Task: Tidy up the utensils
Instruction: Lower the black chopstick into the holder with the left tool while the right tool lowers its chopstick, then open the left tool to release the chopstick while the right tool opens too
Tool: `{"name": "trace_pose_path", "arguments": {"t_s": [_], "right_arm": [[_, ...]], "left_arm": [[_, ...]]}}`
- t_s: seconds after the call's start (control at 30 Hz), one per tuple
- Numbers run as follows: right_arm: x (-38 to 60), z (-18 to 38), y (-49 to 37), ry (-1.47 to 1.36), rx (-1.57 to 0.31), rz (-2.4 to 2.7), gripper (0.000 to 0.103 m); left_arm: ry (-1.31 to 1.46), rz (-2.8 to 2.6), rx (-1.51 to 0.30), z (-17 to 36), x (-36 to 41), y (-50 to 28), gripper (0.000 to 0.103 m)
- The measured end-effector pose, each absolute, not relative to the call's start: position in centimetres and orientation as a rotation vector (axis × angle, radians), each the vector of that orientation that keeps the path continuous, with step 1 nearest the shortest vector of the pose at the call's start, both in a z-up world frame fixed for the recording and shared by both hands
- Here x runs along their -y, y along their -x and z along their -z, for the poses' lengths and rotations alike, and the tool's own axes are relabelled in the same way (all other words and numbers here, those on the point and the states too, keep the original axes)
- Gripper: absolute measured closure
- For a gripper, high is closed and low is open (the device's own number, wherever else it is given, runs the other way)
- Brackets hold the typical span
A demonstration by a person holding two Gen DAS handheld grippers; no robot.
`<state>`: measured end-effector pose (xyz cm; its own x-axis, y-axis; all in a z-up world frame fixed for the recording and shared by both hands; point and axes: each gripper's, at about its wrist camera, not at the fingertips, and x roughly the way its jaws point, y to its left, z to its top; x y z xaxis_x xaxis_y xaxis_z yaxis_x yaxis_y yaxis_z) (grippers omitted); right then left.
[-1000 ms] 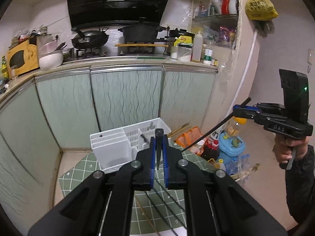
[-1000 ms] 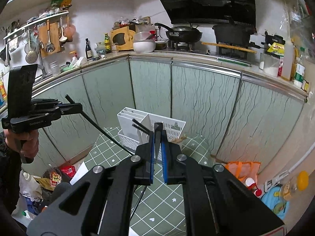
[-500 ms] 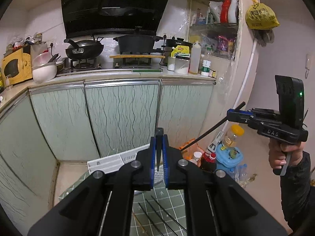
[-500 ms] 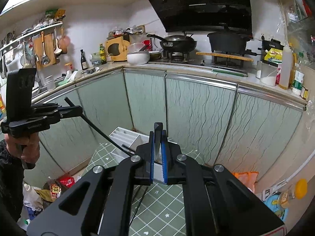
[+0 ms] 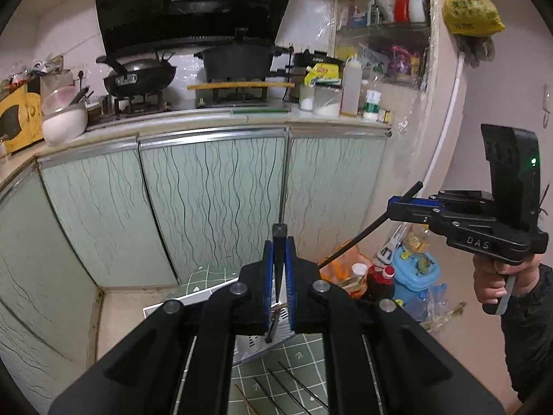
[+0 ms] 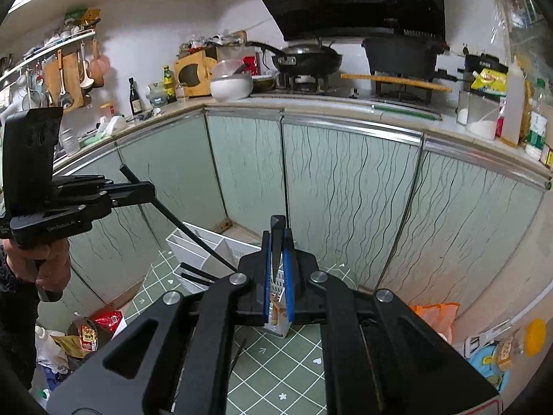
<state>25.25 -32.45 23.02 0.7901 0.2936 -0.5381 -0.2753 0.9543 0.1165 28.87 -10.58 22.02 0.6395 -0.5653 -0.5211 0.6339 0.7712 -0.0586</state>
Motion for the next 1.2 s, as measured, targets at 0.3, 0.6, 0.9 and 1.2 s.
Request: {"name": "trace_pose_path", "arguments": {"t_s": [0.3,0.6,0.9,1.2], "right_arm": [[32.7,-19.3,-28.1,-0.054,-0.65,-0.303,0.097],[32.6,-17.8,-29.3,-0.075,-0.685,-0.321,0.097],[33.3,-17.4,-29.3,-0.106,-0.685,-0.314,0.07],[33.3,-18.3,-26.3,-0.062,-0.594,-0.346,0.007]], "left_arm": [[-0.182,0.662,-0.605,-18.1,12.4,-31.6,0.095],[-0.176,0.665,-0.655,-16.2,12.8,-32.9,0.095],[-0.183,0.653,-0.636,-15.8,12.8,-32.2,0.015],[-0.167,0.64,-0.582,-17.2,11.2,-30.8,0.004]]}}
